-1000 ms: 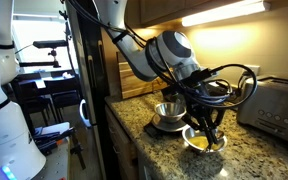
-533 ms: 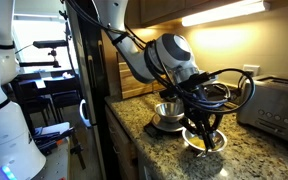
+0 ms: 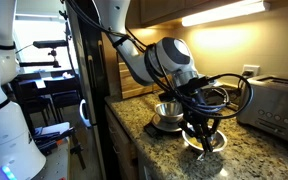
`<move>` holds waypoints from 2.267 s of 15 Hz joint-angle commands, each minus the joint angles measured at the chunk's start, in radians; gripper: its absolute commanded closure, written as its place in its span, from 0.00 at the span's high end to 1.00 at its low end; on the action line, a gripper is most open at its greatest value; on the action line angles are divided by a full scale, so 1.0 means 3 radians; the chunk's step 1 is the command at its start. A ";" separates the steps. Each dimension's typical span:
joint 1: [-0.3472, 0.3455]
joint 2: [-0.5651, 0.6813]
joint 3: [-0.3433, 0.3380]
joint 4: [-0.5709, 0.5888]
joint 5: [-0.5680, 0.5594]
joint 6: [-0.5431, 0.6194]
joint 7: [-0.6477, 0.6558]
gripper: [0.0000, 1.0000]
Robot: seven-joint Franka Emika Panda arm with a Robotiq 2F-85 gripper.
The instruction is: Use the spoon to move the contents in the silver bowl into the other bowl
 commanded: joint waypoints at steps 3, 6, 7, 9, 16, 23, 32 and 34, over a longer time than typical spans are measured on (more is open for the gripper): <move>-0.0024 -0.0022 0.0070 -0.0026 -0.0084 -0.0061 0.0049 0.07; -0.0012 -0.0045 0.0094 -0.0027 -0.0109 -0.0058 0.0029 0.07; -0.0012 -0.0055 0.0104 -0.0029 -0.0110 -0.0052 0.0018 0.07; -0.0006 -0.0069 0.0118 -0.0030 -0.0129 -0.0051 0.0016 0.07; -0.0024 -0.0043 0.0096 -0.0020 -0.0226 -0.0029 0.0078 0.07; -0.0033 0.0012 0.0087 -0.0004 -0.0268 -0.0011 0.0103 0.07; -0.0038 0.0105 0.0085 0.0040 -0.0495 -0.0036 0.0267 0.07; -0.0039 0.0106 0.0089 0.0043 -0.0496 -0.0038 0.0265 0.07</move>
